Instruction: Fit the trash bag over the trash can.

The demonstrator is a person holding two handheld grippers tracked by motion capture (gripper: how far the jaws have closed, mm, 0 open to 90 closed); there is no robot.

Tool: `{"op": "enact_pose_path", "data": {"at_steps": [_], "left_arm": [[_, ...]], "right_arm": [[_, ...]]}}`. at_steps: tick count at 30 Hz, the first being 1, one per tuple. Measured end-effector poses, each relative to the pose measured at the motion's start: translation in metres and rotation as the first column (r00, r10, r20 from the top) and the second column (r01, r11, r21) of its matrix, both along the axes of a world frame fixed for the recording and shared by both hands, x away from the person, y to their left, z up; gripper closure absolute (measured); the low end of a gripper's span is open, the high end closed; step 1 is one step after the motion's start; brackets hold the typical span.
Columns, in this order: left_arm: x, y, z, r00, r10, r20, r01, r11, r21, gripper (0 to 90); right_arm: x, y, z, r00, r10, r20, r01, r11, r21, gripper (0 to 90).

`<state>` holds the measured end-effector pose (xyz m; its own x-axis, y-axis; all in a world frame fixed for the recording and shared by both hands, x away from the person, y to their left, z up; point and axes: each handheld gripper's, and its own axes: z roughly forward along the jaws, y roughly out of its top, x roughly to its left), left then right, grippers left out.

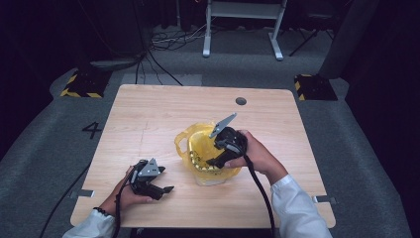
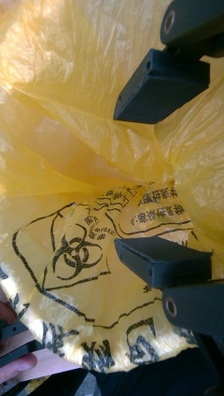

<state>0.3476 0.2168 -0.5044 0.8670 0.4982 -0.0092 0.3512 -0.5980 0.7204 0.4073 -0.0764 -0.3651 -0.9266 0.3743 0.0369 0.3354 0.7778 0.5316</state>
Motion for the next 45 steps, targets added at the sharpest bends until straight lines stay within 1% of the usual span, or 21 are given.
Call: {"op": "enact_pose_path", "data": {"at_steps": [5,8,9,12,17,20,25,27,30,35,39,42,45], "left_arm": [[0.000,0.000,0.000,1.0000,0.000,0.000,0.000,1.0000,0.000,21.1],[0.000,0.000,0.000,1.0000,0.000,0.000,0.000,1.0000,0.000,21.1],[0.000,0.000,0.000,1.0000,0.000,0.000,0.000,1.0000,0.000,21.1],[0.000,0.000,0.000,1.0000,0.000,0.000,0.000,1.0000,0.000,21.1],[0.000,0.000,0.000,1.0000,0.000,0.000,0.000,1.0000,0.000,21.2],[0.000,0.000,0.000,1.0000,0.000,0.000,0.000,1.0000,0.000,21.1],[0.000,0.000,0.000,1.0000,0.000,0.000,0.000,1.0000,0.000,21.1],[0.000,0.000,0.000,1.0000,0.000,0.000,0.000,1.0000,0.000,21.1],[0.000,0.000,0.000,1.0000,0.000,0.000,0.000,1.0000,0.000,21.1],[0.000,0.000,0.000,1.0000,0.000,0.000,0.000,1.0000,0.000,21.1],[0.000,0.000,0.000,1.0000,-0.001,0.000,0.001,1.0000,0.002,21.1],[0.000,0.000,0.000,1.0000,-0.001,-0.001,0.001,1.0000,0.002,21.1],[0.000,0.000,0.000,1.0000,-0.001,0.000,0.001,1.0000,0.002,21.1]], "right_arm": [[0.000,-0.001,-0.001,1.0000,-0.001,0.004,0.001,1.000,0.027,30.7],[-0.002,-0.001,-0.001,0.9994,-0.005,0.034,0.004,1.000,0.028,30.6],[-0.004,0.000,0.000,0.9981,-0.003,0.061,0.002,1.000,0.025,30.6],[-0.008,0.002,0.003,0.9944,0.000,0.106,-0.001,1.000,0.001,31.3],[-0.010,0.002,0.003,0.9907,-0.003,0.136,0.007,1.000,-0.025,31.9],[-0.011,0.001,0.004,0.9903,-0.006,0.138,0.008,1.000,-0.013,30.7],[-0.014,-0.001,0.008,0.9860,-0.007,0.167,0.007,1.000,0.001,29.6],[-0.015,-0.002,0.010,0.9829,-0.003,0.184,0.001,1.000,0.012,29.4],[-0.018,-0.005,0.014,0.9801,-0.005,0.198,0.000,1.000,0.026,29.0],[-0.021,-0.012,0.020,0.9781,-0.012,0.208,0.000,0.999,0.055,29.4],[-0.025,-0.019,0.024,0.9763,-0.006,0.216,-0.008,0.998,0.064,31.9],[-0.028,-0.025,0.027,0.9736,-0.011,0.228,-0.006,0.997,0.076,32.1],[-0.030,-0.032,0.030,0.9707,-0.027,0.239,0.006,0.996,0.088,32.0]]}}
